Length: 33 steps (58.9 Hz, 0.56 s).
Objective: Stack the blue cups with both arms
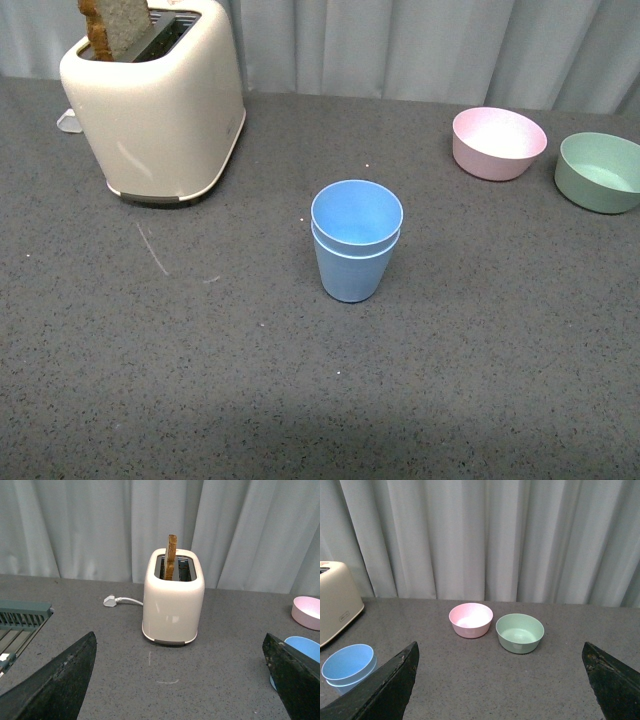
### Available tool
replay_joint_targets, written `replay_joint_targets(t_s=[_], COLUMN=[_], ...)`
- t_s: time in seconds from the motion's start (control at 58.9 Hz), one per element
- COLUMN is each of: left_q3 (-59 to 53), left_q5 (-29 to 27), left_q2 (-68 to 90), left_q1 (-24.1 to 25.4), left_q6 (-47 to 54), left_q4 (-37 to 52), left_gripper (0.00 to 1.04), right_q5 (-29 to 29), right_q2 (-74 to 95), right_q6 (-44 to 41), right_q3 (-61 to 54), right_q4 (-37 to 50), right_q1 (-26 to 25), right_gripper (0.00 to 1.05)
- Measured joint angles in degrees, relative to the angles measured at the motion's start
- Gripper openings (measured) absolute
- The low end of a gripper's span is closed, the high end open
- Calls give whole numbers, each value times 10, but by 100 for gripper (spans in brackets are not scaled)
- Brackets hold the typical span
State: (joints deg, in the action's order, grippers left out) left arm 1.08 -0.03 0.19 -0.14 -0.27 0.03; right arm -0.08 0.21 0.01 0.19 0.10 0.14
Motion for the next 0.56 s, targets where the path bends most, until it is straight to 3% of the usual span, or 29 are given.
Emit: replay_joint_targets(t_s=[0.561], left_q3=[0], left_q5=[0], left_q2=[0], left_q1=[0], left_q6=[0], left_q4=[0], left_gripper=[98], right_q5=[0], right_q2=[0], right_q6=[0], right_q3=[0], right_q4=[0], right_q1=[0], right_gripper=[95])
